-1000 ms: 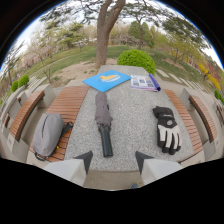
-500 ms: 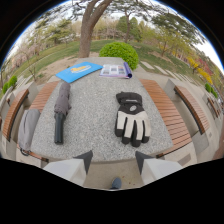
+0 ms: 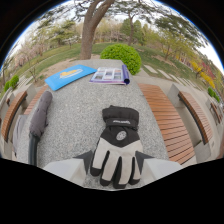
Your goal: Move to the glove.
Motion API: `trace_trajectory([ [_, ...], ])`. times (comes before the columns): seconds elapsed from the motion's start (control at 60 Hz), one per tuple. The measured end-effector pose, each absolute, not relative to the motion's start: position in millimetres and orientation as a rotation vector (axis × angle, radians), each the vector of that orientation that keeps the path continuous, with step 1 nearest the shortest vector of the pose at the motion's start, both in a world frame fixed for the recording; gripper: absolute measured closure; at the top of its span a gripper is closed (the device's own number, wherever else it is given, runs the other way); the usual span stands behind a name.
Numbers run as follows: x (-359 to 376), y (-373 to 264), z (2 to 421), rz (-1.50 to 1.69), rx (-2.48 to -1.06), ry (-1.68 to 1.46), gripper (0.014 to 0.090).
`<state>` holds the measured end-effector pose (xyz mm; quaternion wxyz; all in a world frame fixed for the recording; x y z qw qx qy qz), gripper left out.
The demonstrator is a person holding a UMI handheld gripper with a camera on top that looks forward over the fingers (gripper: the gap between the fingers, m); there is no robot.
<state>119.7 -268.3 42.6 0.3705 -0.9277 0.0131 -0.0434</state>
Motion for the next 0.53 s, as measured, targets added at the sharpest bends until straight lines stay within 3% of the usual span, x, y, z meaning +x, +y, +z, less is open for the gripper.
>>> trace_trajectory([
  [0.533, 128.7, -234.7, 24.7, -0.082, -2.391, 0.014, 0.0199],
])
